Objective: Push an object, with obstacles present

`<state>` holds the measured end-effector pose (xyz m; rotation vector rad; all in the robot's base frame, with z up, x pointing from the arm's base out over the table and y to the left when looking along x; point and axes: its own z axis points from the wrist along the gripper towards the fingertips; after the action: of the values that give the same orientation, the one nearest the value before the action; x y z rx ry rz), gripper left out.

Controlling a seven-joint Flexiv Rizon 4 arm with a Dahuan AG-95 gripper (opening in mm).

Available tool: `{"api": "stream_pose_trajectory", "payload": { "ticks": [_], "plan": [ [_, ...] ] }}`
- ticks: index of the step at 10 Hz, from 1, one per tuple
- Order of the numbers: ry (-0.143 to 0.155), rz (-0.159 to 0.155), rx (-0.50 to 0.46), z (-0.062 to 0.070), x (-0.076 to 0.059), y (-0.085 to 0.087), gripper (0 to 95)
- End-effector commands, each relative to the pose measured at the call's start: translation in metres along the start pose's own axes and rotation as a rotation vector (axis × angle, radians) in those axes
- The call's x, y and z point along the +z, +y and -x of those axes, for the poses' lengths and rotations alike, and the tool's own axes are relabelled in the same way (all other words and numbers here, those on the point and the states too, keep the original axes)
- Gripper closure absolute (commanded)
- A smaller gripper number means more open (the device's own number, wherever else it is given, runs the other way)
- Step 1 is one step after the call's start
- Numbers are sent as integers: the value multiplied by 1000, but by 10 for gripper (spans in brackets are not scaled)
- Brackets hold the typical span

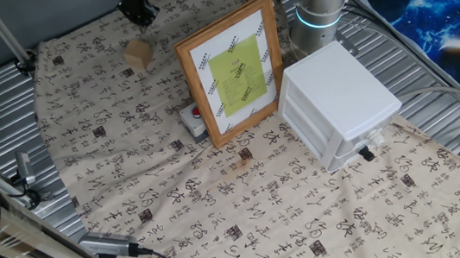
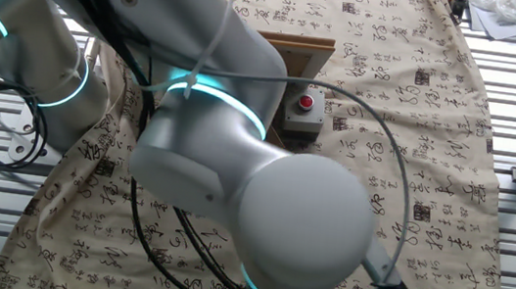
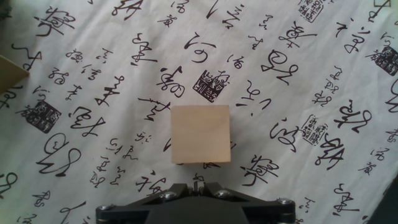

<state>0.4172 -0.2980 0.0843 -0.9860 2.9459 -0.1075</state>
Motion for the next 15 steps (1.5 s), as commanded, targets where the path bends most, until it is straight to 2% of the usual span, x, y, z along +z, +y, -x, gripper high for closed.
{"api": "stream_pose_trajectory", "payload": {
  "ticks": [1, 3, 8, 12, 15],
  "plan": [
    [-22, 4, -4, 0, 0, 1, 950],
    [-22, 2, -5, -1, 1, 0, 950],
    [-43, -1, -23, 0, 22, -14, 950],
    [-72, 9, -30, 5, 30, -14, 950],
    [-76, 5, -50, 11, 40, -12, 950]
  ]
}}
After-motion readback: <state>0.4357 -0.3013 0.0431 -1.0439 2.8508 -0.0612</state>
